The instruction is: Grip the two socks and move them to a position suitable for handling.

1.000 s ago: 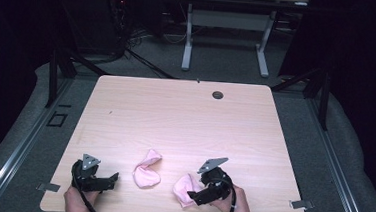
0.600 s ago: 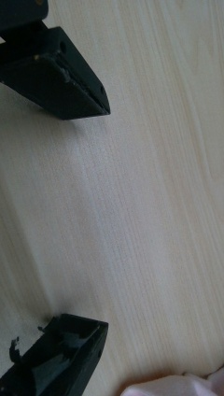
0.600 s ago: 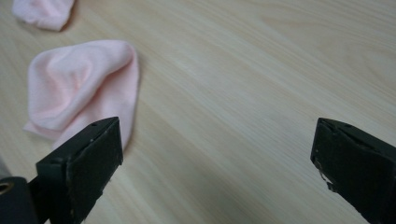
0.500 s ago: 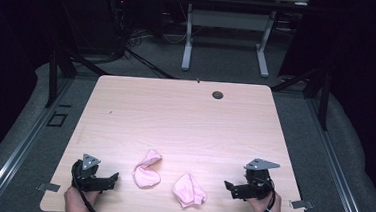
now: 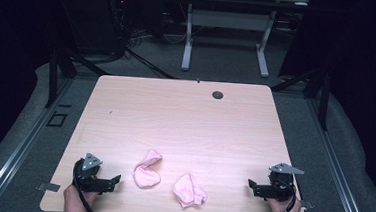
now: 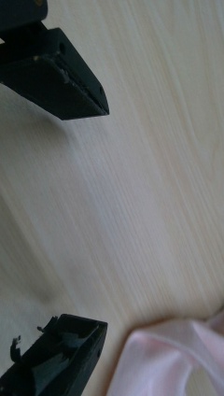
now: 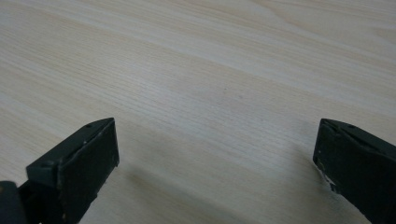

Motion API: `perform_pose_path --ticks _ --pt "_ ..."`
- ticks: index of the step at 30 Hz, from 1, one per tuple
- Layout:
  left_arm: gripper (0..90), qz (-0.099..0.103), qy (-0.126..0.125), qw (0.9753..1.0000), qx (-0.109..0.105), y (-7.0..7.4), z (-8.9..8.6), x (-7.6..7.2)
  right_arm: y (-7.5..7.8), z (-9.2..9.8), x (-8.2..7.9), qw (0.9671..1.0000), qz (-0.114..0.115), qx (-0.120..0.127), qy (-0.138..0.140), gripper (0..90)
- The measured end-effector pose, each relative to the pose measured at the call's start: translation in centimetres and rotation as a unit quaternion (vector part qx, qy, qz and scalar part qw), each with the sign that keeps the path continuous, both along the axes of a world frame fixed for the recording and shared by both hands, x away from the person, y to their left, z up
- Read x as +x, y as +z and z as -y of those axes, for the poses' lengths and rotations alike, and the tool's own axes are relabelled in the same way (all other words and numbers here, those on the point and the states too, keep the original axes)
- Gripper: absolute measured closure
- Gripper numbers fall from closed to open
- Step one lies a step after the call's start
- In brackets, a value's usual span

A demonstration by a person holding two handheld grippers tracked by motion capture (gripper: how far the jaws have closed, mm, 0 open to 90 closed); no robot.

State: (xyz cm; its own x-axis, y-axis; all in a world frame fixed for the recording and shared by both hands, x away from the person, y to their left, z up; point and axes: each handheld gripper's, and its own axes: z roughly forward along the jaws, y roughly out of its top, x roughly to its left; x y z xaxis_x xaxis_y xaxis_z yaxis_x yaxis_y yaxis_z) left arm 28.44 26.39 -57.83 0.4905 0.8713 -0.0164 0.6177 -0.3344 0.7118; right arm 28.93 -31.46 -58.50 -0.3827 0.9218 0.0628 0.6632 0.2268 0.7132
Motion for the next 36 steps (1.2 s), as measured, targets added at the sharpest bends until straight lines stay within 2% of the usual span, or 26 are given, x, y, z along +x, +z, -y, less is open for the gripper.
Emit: perform_pose_path --ticks 3,6,9,11,13,14,17,19,20,22,26,32,33,36 --pt "0.3 -0.012 -0.033 0.9993 0.013 1.5 0.8 0.3 0.0 0.2 0.2 1.0000 -0.002 -0.009 -0.002 0.0" --pt "0.2 -0.016 -0.063 0.9978 0.015 2.9 1.6 0.7 -0.2 0.2 0.4 0.9999 -0.002 -0.010 -0.003 0.0" --pt "0.2 -0.022 -0.095 0.9950 0.022 3.8 2.5 1.3 -0.3 -0.2 0.4 0.9995 0.001 -0.030 -0.004 0.0" --pt "0.3 -0.025 -0.115 0.9925 0.032 4.2 3.4 1.6 -0.4 -0.2 0.4 0.9995 0.001 -0.031 -0.002 0.0" --pt "0.3 -0.031 -0.138 0.9889 0.044 4.5 4.3 2.0 -0.4 -0.2 0.4 0.9995 0.001 -0.030 0.000 0.0" --pt "0.3 -0.035 -0.147 0.9876 0.044 4.6 4.7 2.2 -0.4 -0.2 0.4 0.9996 0.002 -0.030 -0.001 0.0" --pt "0.3 -0.040 -0.178 0.9813 0.062 4.6 6.2 2.7 -0.4 -0.2 0.3 0.9996 0.002 -0.029 -0.003 0.0" --pt "0.3 -0.044 -0.190 0.9788 0.063 4.4 6.9 3.1 -0.4 -0.2 0.3 0.9996 0.002 -0.029 -0.003 0.0" --pt "0.4 -0.050 -0.201 0.9766 0.057 4.3 7.2 3.4 -0.4 -0.2 0.3 0.9996 0.003 -0.029 -0.003 0.0" --pt "2.5 -0.057 -0.208 0.9747 0.058 3.8 7.8 4.0 -0.4 -0.2 0.3 0.9996 0.004 -0.029 -0.003 0.0" --pt "8.7 -0.064 -0.227 0.9693 0.068 3.3 8.8 4.5 -0.4 -0.2 0.3 0.9995 0.004 -0.030 -0.005 0.0" --pt "22.5 -0.070 -0.233 0.9659 0.090 2.7 9.9 4.7 -0.4 -0.3 0.3 0.9996 0.007 -0.027 -0.008 0.0" --pt "24.3 -0.075 -0.237 0.9639 0.095 2.6 10.0 4.8 -0.4 -0.3 0.3 0.9996 0.007 -0.028 -0.008 0.0" --pt "30.3 -0.077 -0.233 0.9629 0.114 2.4 10.4 4.8 -0.4 -0.3 0.3 0.9996 0.007 -0.028 -0.008 0.1"
